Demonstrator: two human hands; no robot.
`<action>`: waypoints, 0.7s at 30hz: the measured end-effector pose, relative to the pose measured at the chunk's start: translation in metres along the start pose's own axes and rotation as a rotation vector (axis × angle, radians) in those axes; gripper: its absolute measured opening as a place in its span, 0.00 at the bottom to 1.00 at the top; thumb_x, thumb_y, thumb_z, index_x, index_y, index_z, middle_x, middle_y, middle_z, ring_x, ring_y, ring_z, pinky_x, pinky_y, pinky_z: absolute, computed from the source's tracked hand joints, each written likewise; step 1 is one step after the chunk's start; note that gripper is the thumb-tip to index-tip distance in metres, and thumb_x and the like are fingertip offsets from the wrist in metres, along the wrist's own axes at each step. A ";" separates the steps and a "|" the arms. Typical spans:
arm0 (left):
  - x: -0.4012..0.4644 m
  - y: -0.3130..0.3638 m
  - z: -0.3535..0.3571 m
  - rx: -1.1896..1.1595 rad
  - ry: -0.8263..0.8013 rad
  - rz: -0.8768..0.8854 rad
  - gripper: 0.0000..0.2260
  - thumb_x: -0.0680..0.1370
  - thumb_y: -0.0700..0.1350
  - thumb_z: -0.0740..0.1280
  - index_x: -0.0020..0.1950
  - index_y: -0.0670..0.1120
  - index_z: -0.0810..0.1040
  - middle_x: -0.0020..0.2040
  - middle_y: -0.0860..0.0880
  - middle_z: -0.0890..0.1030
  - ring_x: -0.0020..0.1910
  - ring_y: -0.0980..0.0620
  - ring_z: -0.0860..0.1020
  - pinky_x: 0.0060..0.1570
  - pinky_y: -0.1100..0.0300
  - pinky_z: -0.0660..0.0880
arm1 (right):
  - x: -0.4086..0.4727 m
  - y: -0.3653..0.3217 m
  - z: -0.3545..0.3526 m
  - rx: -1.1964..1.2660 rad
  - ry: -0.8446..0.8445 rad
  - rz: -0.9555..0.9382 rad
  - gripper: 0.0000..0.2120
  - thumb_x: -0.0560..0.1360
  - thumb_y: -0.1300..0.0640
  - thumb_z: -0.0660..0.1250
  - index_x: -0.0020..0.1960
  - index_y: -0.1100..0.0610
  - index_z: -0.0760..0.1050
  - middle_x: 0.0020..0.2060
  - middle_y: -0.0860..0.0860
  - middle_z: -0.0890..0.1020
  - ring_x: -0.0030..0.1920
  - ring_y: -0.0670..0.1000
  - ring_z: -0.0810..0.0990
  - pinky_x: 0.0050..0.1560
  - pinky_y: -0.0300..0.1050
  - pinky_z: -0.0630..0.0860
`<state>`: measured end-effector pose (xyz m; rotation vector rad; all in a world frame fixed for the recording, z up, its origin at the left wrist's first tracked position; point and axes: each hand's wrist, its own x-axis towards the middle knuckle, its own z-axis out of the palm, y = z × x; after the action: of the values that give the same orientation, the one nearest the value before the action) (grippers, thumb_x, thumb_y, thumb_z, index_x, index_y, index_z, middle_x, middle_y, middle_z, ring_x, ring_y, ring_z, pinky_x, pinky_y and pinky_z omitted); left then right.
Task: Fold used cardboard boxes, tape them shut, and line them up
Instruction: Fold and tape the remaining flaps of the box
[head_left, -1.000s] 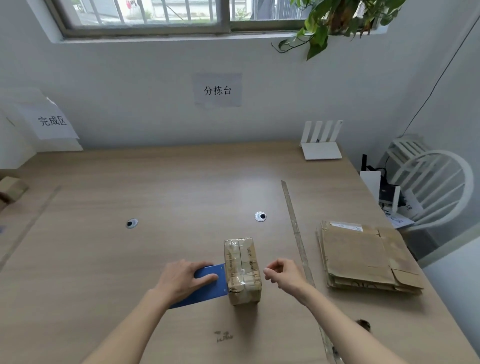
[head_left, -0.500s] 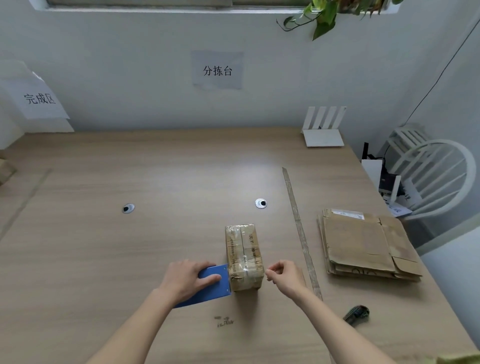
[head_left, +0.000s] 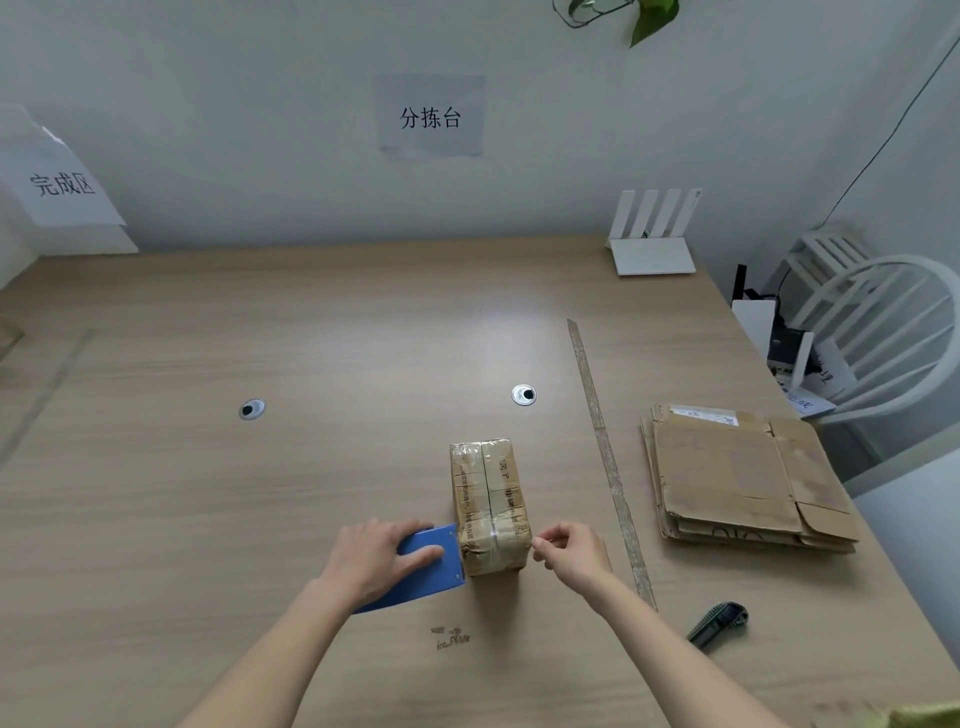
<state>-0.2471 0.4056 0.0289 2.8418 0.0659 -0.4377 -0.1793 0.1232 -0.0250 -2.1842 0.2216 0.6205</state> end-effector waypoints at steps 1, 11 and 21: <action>0.000 0.000 0.001 -0.014 -0.002 0.002 0.23 0.77 0.71 0.56 0.69 0.67 0.72 0.55 0.60 0.83 0.46 0.57 0.79 0.41 0.60 0.70 | 0.001 0.000 0.000 0.015 -0.006 0.000 0.03 0.75 0.54 0.74 0.42 0.51 0.82 0.34 0.46 0.86 0.36 0.45 0.83 0.50 0.51 0.82; -0.001 -0.010 0.006 -0.167 -0.069 -0.012 0.15 0.75 0.72 0.58 0.61 0.76 0.72 0.51 0.63 0.82 0.44 0.58 0.78 0.42 0.63 0.72 | -0.009 0.021 -0.001 -0.388 0.150 -0.101 0.21 0.83 0.51 0.58 0.76 0.48 0.68 0.70 0.50 0.75 0.69 0.55 0.74 0.65 0.49 0.73; -0.006 -0.017 -0.005 -0.177 -0.003 -0.035 0.13 0.76 0.70 0.60 0.60 0.75 0.73 0.44 0.67 0.78 0.43 0.59 0.76 0.38 0.69 0.67 | 0.001 -0.043 0.063 -0.717 -0.043 -0.688 0.30 0.83 0.38 0.44 0.83 0.46 0.48 0.82 0.43 0.45 0.81 0.47 0.44 0.77 0.47 0.37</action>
<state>-0.2525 0.4229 0.0311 2.6692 0.1470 -0.4217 -0.1851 0.1994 -0.0299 -2.6777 -0.8709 0.3684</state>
